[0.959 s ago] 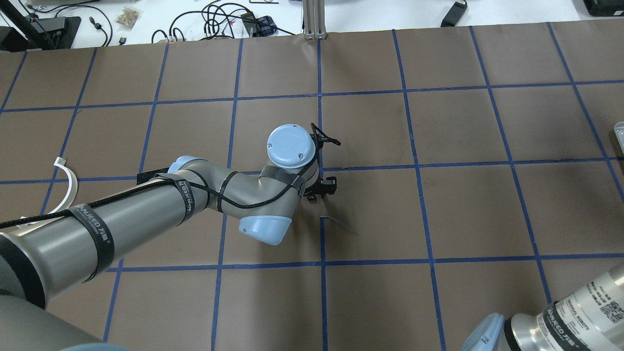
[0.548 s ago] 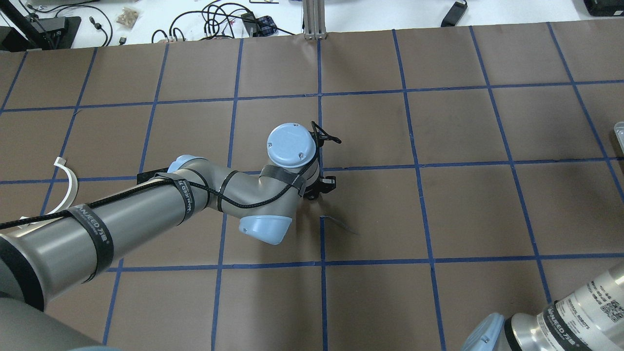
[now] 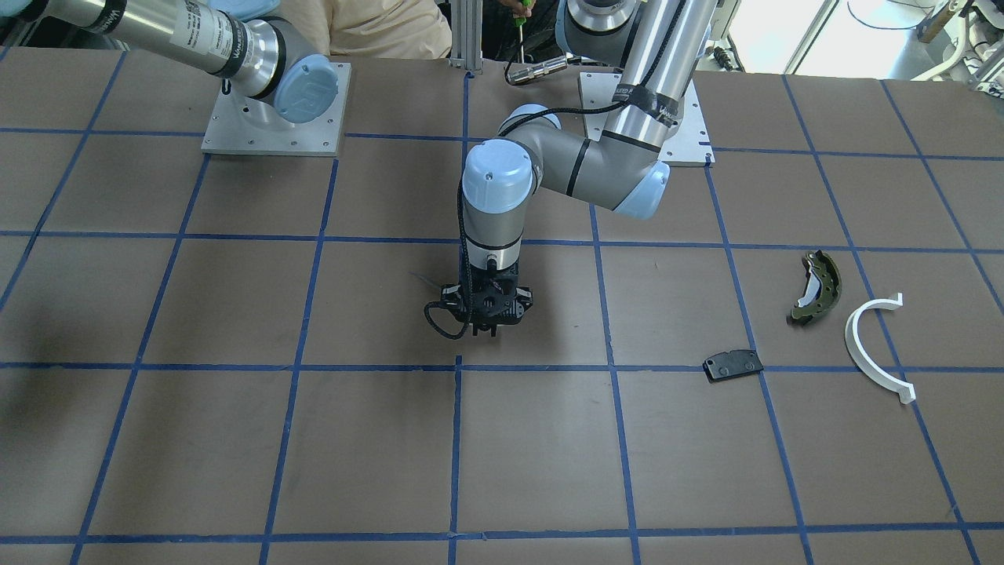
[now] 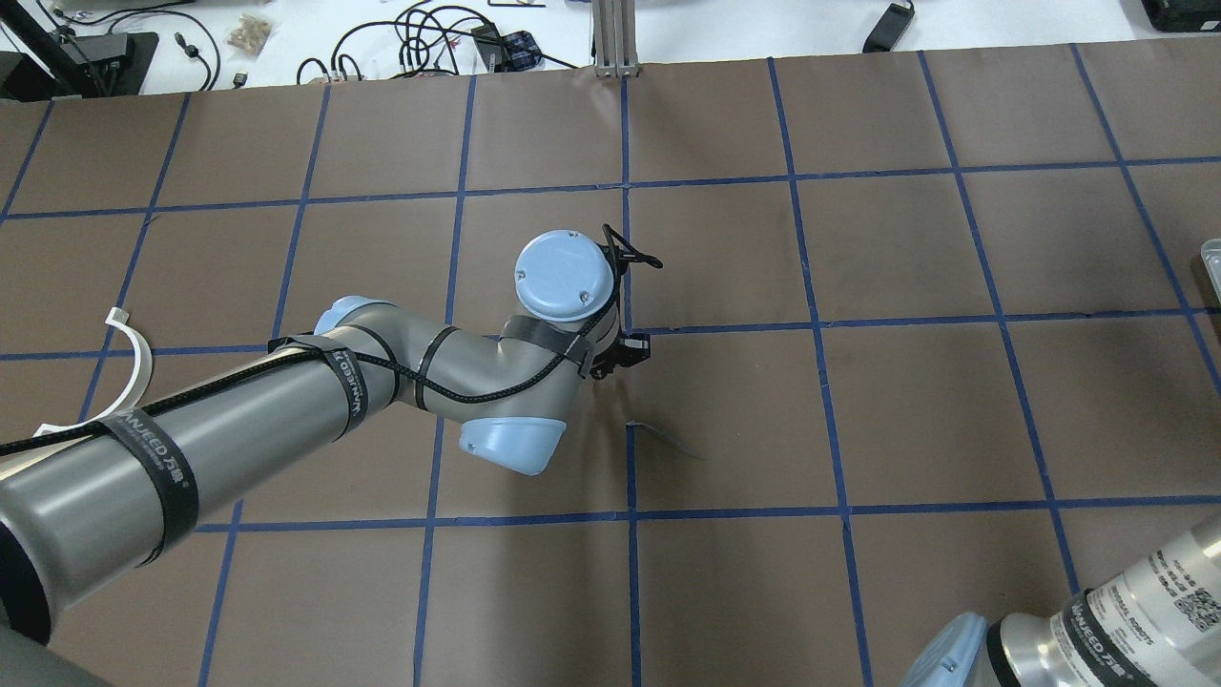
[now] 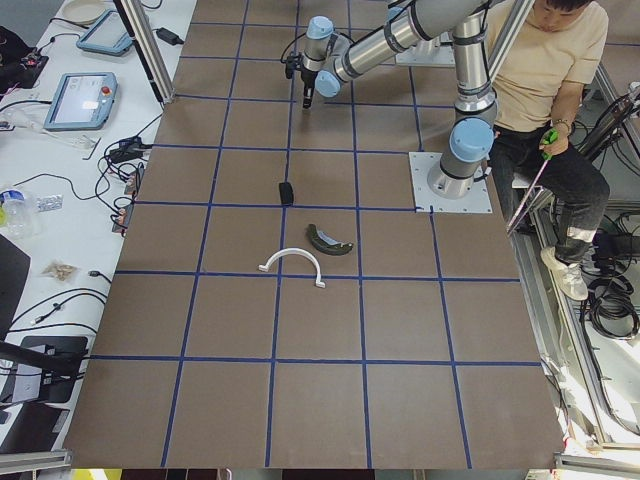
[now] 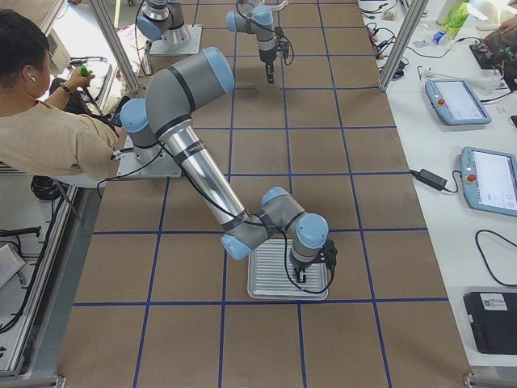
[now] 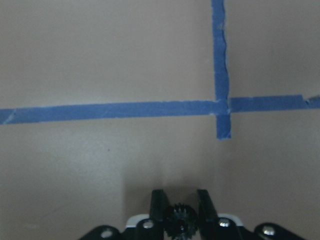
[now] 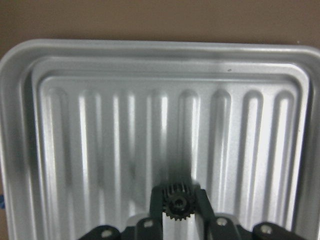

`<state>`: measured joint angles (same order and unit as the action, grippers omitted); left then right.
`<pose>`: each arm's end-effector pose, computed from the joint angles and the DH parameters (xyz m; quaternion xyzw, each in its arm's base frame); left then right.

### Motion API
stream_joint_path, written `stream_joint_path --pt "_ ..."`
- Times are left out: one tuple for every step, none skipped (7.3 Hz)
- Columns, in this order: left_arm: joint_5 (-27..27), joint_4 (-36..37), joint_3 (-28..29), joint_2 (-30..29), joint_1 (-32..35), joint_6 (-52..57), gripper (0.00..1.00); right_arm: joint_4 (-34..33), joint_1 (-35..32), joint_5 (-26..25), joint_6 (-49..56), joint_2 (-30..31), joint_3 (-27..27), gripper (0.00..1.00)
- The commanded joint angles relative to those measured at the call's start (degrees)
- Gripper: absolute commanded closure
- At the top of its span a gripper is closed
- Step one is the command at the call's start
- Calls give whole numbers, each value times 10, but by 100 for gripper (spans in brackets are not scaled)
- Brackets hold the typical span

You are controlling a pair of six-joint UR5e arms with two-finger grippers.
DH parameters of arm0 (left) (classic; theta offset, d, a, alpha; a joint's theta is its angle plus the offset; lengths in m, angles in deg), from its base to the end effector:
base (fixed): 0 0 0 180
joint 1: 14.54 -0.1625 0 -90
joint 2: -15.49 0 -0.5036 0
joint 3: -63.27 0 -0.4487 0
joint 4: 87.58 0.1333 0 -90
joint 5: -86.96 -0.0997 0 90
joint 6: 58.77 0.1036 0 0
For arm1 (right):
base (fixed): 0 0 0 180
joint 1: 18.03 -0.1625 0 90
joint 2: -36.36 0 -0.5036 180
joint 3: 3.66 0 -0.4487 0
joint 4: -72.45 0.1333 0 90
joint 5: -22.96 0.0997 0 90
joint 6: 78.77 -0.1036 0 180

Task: Place bearing gear from tray to pile

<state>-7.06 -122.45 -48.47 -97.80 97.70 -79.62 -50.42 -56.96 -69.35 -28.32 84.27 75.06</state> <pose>-0.3561 -0.5377 0.2234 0.0090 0.9955 -0.0947 0.0002 -0.5616 -0.6197 0.2065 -0.0058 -0.9996 -0.0042 0.0267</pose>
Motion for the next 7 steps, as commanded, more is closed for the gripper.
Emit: stream_joint_path --pt "-41 -29 -1 27 -45 5 97 26 -4 -1 -1 10 -1 100" --pt "-42 -59 -6 42 -82 68 100 58 -9 1 -6 36 -1 100" --pt "-47 -92 -7 53 -122 125 100 72 -24 -1 -19 64 1 100" --pt "-76 -97 -11 62 -163 175 100 127 -39 1 -45 84 3 100" --pt "-73 -93 -33 67 -202 228 100 153 -67 1 -72 108 5 100" --pt "-74 -86 -58 74 -241 264 100 189 -106 -2 -103 135 6 100" --pt "-78 -85 -76 76 -265 268 100 245 -138 1 -166 172 11 100"
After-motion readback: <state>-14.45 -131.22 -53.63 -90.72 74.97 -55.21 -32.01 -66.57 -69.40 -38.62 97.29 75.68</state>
